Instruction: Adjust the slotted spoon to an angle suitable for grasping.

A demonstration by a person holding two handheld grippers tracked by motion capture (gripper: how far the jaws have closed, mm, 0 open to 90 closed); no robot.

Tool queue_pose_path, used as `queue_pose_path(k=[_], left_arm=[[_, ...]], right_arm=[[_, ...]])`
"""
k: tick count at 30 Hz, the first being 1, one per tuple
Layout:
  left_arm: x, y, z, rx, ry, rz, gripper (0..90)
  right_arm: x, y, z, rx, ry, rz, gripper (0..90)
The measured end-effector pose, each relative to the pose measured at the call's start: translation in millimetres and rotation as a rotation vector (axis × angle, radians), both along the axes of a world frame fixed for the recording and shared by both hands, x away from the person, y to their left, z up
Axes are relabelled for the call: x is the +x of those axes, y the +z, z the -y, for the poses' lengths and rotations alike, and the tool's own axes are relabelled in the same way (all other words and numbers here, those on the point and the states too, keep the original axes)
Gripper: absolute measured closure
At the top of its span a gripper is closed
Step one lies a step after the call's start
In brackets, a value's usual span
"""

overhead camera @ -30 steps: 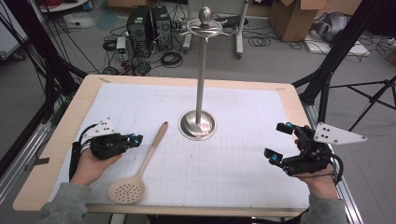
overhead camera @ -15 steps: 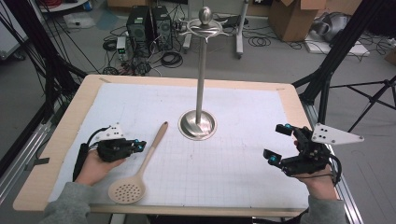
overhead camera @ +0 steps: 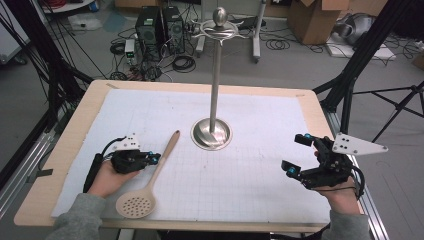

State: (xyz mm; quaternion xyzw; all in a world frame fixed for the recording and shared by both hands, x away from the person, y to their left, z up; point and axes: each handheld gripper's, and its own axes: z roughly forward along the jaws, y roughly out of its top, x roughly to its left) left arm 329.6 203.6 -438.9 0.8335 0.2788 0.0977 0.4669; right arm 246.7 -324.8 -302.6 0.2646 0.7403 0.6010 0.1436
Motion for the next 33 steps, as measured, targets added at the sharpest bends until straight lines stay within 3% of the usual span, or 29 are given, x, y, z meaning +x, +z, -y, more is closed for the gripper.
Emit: queue_pose_path(k=[8, 10, 19, 23, 28, 31, 33], left_arm=[[1.7, -3.2, 0.5, 0.027, 0.012, -0.008, 89.4], [2.1, -4.8, 0.5, 0.026, 0.001, -0.017, 89.4], [2.2, -8.6, 8.7, -0.001, -0.068, 0.022, 89.5], [1.4, -8.6, 12.0, 0.006, -0.091, 0.024, 89.5], [-0.7, -3.9, 8.5, 0.011, -0.062, 0.025, 89.5], [-3.8, 5.3, 1.5, -0.013, -0.023, -0.017, 89.5], [-7.5, 9.1, 0.0, -0.032, -0.04, -0.025, 89.5]], right_arm=[[-1.4, 1.1, 1.5, 0.003, 0.001, 0.006, 2.2], [-1.9, 1.2, 1.9, 0.005, 0.001, 0.004, 2.2], [-0.9, -1.8, 2.8, 0.004, -0.003, -0.006, 2.2], [-1.1, -2.1, 3.6, 0.006, -0.004, -0.011, 2.2], [-0.6, -3.5, 5.0, 0.009, -0.006, -0.015, 2.2], [-0.2, -3.7, 5.3, 0.015, -0.003, -0.013, 2.2], [-0.7, -3.2, 5.0, 0.042, 0.017, -0.012, 2.2]])
